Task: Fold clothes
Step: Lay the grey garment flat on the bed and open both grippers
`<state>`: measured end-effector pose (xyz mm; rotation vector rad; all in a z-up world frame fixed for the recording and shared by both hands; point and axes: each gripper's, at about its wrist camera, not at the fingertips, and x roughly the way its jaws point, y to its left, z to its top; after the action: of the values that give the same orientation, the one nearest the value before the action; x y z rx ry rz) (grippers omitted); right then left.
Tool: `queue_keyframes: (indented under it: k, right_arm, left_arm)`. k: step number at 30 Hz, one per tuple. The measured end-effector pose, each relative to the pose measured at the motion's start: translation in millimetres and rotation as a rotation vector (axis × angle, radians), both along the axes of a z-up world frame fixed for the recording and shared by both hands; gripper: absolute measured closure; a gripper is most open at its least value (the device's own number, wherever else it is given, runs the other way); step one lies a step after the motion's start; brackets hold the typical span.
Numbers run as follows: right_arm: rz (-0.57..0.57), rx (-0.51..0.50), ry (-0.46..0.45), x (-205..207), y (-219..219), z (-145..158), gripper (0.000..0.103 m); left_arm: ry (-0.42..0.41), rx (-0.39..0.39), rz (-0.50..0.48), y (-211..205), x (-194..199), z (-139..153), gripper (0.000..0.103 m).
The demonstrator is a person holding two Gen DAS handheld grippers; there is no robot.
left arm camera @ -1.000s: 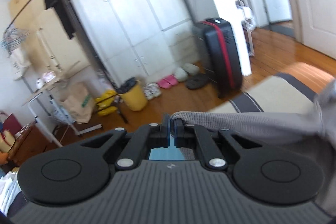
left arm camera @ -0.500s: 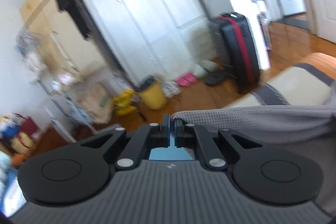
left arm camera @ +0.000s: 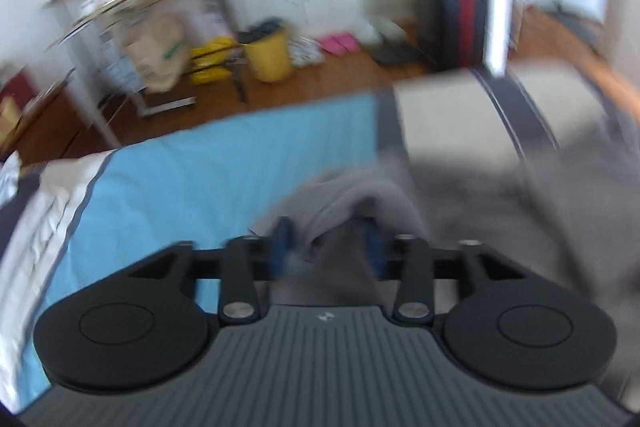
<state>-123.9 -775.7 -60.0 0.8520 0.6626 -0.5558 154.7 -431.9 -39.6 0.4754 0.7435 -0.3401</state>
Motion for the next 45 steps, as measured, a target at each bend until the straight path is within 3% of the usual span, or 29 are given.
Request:
queue_keyframes:
  k: [2, 4, 8, 13, 17, 19, 21, 23, 25, 29, 37, 41, 42, 43, 45]
  right_arm:
    - [-0.002, -0.003, 0.003, -1, 4, 2, 0.048]
    - [0.007, -0.003, 0.004, -2, 9, 3, 0.048]
    - [0.020, -0.019, 0.029, 0, 20, 5, 0.046]
    - [0.061, 0.139, 0.009, -14, 20, -4, 0.042]
    - [0.025, 0.150, 0.090, -27, 25, -16, 0.037]
    - [0.019, 0.175, 0.114, -30, 25, -23, 0.036]
    - [0.036, 0.238, 0.052, -29, 23, -28, 0.034]
    - [0.090, 0.344, -0.059, -25, 20, -38, 0.020]
    - [0.128, 0.401, -0.062, -18, 22, -50, 0.017]
    - [0.146, 0.329, 0.020, -10, 31, -47, 0.017]
    - [0.161, 0.129, 0.139, -20, 48, -25, 0.017]
    - [0.096, 0.151, 0.169, -19, 35, -47, 0.015]
    - [0.109, 0.130, 0.155, -16, 34, -50, 0.016]
    - [0.148, 0.082, 0.136, -12, 37, -50, 0.036]
    - [0.258, -0.045, 0.091, -4, 48, -46, 0.061]
  left_arm:
    - [-0.010, 0.089, -0.051, 2, -21, -9, 0.054]
    - [-0.019, 0.033, -0.073, 13, -34, -4, 0.053]
    - [0.033, -0.168, -0.060, 42, -50, 5, 0.042]
    - [0.065, -0.184, -0.072, 64, -74, -3, 0.040]
    - [0.100, -0.280, -0.128, 75, -93, -13, 0.038]
    - [0.117, -0.286, -0.166, 71, -97, -21, 0.038]
    - [0.154, -0.277, -0.200, 65, -97, -28, 0.037]
    - [0.255, -0.292, -0.255, 60, -93, -34, 0.037]
    - [0.282, -0.272, -0.283, 56, -91, -37, 0.037]
    - [0.205, -0.203, -0.251, 49, -86, -41, 0.026]
    - [0.192, -0.212, -0.224, 41, -72, -53, 0.026]
    - [0.182, -0.218, -0.240, 36, -63, -57, 0.026]
    - [0.201, -0.240, -0.241, 36, -60, -58, 0.023]
    - [0.224, -0.255, -0.247, 35, -55, -59, 0.020]
    - [0.232, -0.249, -0.258, 31, -50, -60, 0.017]
